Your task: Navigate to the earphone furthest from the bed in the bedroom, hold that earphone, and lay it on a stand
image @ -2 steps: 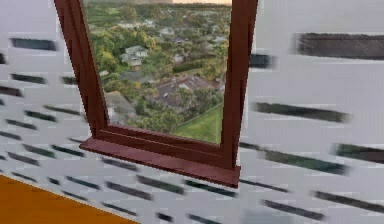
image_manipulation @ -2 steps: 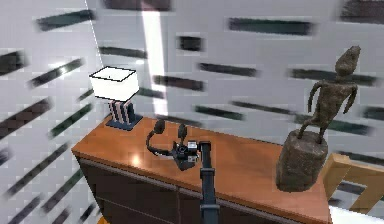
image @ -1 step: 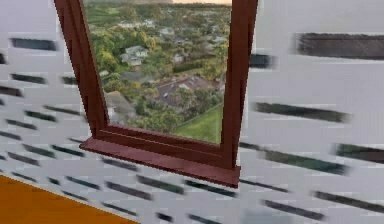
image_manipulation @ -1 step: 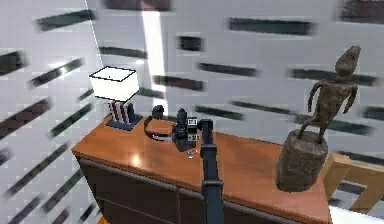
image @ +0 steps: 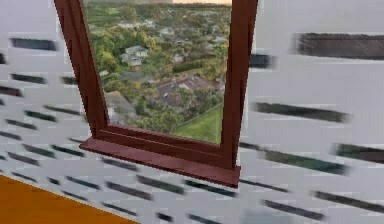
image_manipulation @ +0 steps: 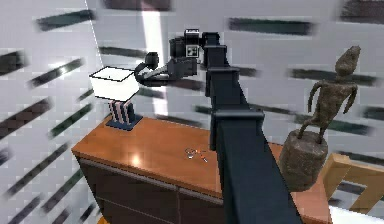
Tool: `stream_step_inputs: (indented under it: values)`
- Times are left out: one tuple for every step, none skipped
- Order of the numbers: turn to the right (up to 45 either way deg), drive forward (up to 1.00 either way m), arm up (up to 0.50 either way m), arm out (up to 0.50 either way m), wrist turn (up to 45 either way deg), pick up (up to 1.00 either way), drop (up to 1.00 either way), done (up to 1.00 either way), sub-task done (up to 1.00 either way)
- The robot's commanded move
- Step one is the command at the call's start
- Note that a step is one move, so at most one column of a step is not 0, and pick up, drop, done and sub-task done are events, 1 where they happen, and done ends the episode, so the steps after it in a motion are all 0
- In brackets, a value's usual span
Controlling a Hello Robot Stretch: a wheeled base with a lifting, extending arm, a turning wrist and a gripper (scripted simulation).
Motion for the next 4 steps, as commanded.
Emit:
stream_step_inputs:
  values:
    - [0.0,0.0,0.0,0.0,-45.0,0.0,0.0,0.0,0.0]
    - [0.0,0.0,0.0,0.0,-45.0,0.0,0.0,0.0,0.0]
    - [0.0,0.0,0.0,0.0,-12.0,0.0,0.0,0.0,0.0]
    - [0.0,0.0,0.0,-0.42,0.0,0.0,0.0,0.0,0.0]
